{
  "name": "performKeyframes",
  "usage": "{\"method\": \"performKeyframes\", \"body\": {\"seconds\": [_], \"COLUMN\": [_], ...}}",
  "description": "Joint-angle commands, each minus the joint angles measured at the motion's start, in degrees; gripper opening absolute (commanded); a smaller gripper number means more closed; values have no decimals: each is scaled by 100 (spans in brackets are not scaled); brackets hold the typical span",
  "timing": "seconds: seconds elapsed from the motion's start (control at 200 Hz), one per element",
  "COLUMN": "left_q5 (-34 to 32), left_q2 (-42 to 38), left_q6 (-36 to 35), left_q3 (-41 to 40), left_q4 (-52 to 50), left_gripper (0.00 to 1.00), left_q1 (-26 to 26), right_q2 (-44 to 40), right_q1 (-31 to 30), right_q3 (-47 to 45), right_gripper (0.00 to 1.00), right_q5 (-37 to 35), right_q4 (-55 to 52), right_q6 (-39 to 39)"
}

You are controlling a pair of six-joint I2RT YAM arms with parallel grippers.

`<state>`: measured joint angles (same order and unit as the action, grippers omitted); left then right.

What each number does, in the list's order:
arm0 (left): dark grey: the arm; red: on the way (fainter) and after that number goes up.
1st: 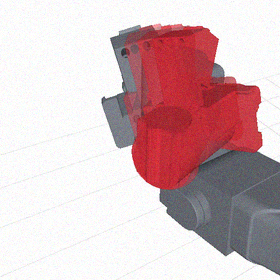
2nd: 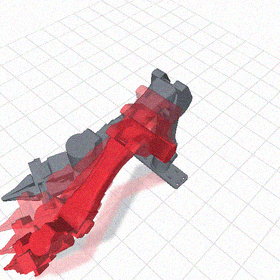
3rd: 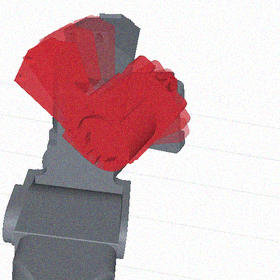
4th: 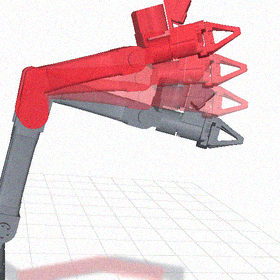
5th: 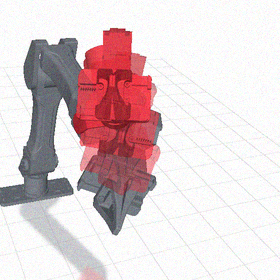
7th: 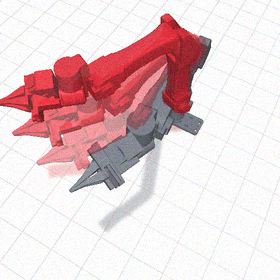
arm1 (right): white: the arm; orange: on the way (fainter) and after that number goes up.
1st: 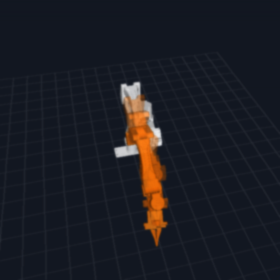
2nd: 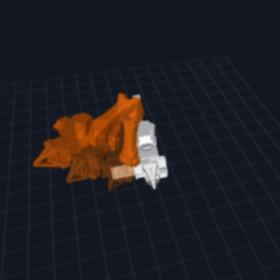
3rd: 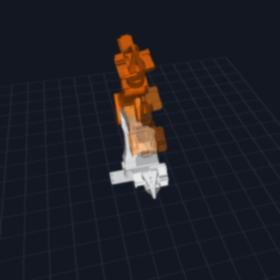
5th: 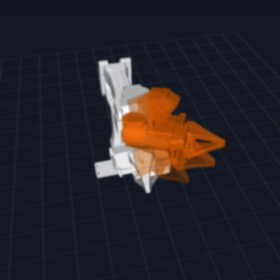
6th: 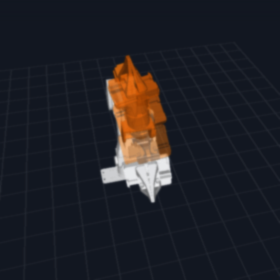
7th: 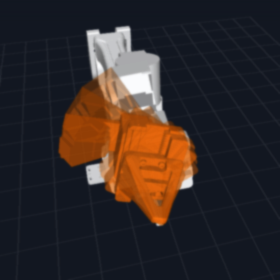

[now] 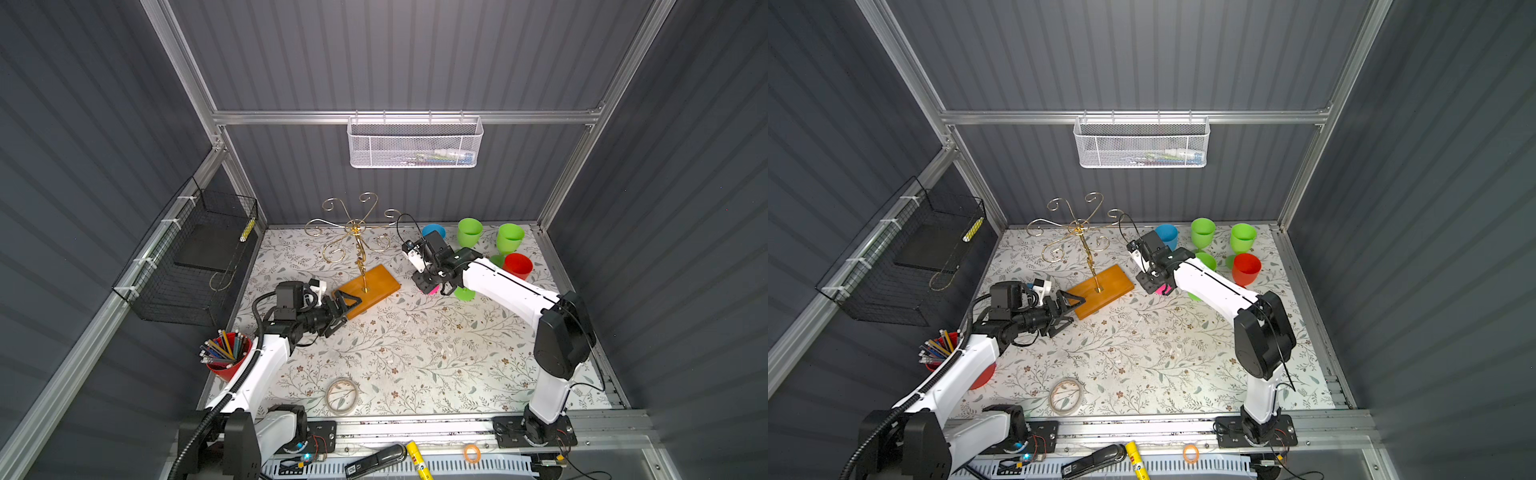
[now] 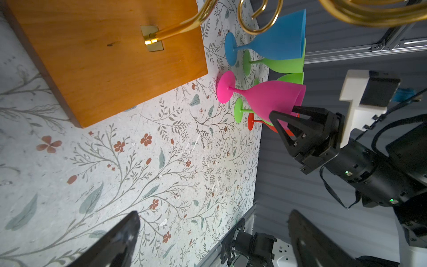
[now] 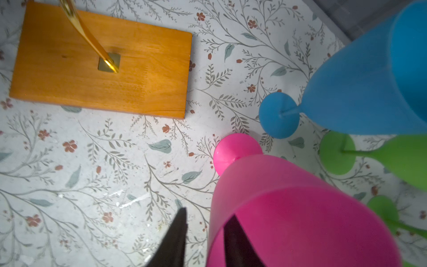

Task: Take the wine glass off the wine glass rack
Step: Place the wine glass at the top-center of the table.

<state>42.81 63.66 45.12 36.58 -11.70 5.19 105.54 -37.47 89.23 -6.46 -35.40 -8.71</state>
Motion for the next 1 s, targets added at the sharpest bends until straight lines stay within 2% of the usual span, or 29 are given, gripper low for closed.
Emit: {"method": "performKeyframes", "body": {"seconds": [0.0, 0.1, 0.33, 0.721, 0.996], "left_q5": [-36, -67, -209, -294, -556], "left_q2": [14, -18, -104, -204, -307], "left_q6": [-133, -170, -266, -317, -599], "left_q3": [152, 172, 214, 287, 464], "left_q4": [-139, -193, -333, -477, -783], "left_gripper": [100, 100, 100, 100, 100], "left_q1": [17, 17, 17, 17, 17], "right_q2": [-30, -182, -748, -1286, -2142], "right_q1": [26, 29, 29, 18, 21], "right_q3": [56, -86, -607, -979, -1686], "right_gripper": [45, 58, 74, 80, 86], "right_q5": [-30, -53, 4, 70, -68], "right_q4": [-96, 32, 536, 1171, 1721], "right_q6": [23, 55, 214, 403, 578]}}
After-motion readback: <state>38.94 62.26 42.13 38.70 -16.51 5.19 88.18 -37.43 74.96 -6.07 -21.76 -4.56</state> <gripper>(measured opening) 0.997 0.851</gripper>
